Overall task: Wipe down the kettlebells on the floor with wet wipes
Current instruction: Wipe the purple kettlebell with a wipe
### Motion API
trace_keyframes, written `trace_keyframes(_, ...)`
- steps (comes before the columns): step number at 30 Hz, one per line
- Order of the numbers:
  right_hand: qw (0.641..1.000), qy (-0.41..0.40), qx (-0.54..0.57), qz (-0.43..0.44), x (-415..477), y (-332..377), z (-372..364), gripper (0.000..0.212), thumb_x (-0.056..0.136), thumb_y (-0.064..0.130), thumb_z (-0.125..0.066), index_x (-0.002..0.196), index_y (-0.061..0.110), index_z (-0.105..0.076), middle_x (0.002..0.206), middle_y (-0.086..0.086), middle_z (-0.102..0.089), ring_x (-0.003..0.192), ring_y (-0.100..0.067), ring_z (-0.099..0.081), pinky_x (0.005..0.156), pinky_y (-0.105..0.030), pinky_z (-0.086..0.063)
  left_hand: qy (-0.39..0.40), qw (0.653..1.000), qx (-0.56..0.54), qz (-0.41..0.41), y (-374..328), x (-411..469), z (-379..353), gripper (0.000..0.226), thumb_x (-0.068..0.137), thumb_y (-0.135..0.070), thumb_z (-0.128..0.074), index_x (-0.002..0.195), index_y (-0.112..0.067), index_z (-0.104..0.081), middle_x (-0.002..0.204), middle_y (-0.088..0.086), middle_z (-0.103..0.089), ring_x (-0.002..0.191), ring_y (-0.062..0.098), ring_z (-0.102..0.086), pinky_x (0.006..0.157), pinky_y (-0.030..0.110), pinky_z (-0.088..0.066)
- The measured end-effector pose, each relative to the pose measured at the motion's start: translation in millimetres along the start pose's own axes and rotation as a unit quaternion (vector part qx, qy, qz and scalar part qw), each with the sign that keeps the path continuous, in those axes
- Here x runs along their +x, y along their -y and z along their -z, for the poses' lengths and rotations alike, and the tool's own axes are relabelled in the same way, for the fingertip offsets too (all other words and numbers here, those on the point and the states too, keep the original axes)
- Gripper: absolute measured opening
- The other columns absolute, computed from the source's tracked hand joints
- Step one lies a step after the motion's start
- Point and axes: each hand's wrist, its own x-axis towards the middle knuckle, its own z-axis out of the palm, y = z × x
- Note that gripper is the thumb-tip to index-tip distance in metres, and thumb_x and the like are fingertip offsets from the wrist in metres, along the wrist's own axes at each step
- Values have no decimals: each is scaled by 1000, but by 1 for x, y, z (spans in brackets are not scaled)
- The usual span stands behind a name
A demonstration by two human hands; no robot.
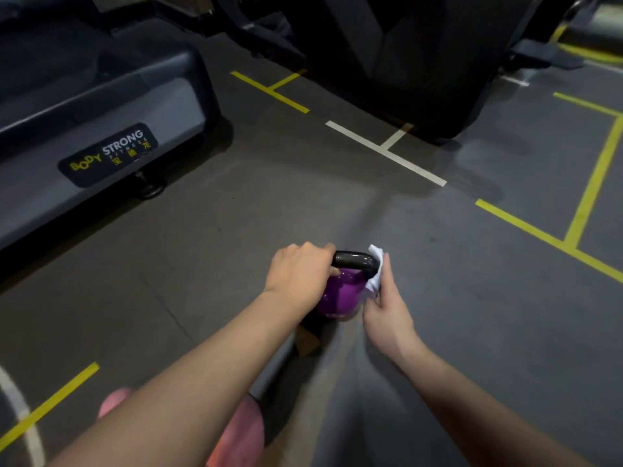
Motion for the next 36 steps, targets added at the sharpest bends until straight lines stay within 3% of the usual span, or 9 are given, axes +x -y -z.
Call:
trace_keyframes(5,999,-53,1,3,6,3,-11,74,85,-14,-43,145,30,-41,134,-9,-60,113,-19,-63,103,-38,-50,-2,1000,22,-4,-10,-4,0,31,103,-45,-50,124,-23,-54,113,13,-70,107,39,-66,74,36,-44)
trace_keyframes(8,997,-41,-55,27,-6,6,-14,85,85,-18,-34,160,22,-29,166,7,-26,151,-4,-25,119,-10,-16,-4,1000,12,2,-2,-6,0,31,102,-48,-50,123,-25,-54,114,12,-70,108,39,-65,72,36,-39)
trace_keyframes(10,999,-34,-34,11,-1,0,-9,83,88,-13,-36,154,36,-33,152,4,-48,133,3,-49,99,3,-24,-3,1000,11,2,-1,-8,0,32,102,-49,-51,122,-25,-54,113,11,-70,107,39,-65,71,36,-37)
trace_keyframes(13,999,-49,-22,-3,7,-4,-1,74,95,-5,-37,141,53,-39,133,2,-63,123,-8,-59,99,-9,-40,-1,1000,21,-7,-5,-8,0,32,102,-50,-51,122,-25,-55,112,11,-71,106,39,-66,71,35,-36)
trace_keyframes(17,995,-24,-80,61,-6,0,-9,86,85,-19,-35,161,21,-25,169,1,-17,154,-9,-12,122,-12,-9,-9,999,28,-14,-2,-7,1,29,102,-50,-50,118,-27,-55,110,12,-71,104,39,-66,69,35,-38)
trace_keyframes(21,997,-27,-73,29,9,-7,3,82,88,-9,-33,156,38,-30,151,-4,-50,140,-14,-45,116,-17,-30,-13,999,34,-16,-7,-9,0,32,102,-52,-49,122,-28,-54,110,9,-71,105,37,-67,68,34,-36)
trace_keyframes(25,994,-15,-70,79,-6,-1,0,89,83,-19,-31,144,45,-32,149,38,-22,151,4,-8,114,-3,-15,-8,1000,25,-7,-4,-9,-2,32,102,-53,-48,122,-29,-53,111,9,-71,105,37,-67,68,34,-36)
trace_keyframes(30,999,-30,-31,11,2,-8,7,68,95,-6,-35,150,34,-37,112,19,-56,112,-5,-54,91,-4,-36,-10,999,41,-13,-12,-11,0,33,102,-49,-49,126,-27,-53,111,11,-71,104,37,-67,68,35,-36)
trace_keyframes(36,992,-8,-98,77,4,-14,2,85,83,-8,-32,160,25,-24,165,8,-25,155,-14,-19,121,-22,-17,-7,999,44,-5,-11,-13,2,32,103,-49,-49,125,-26,-53,112,11,-70,105,38,-67,68,35,-36)
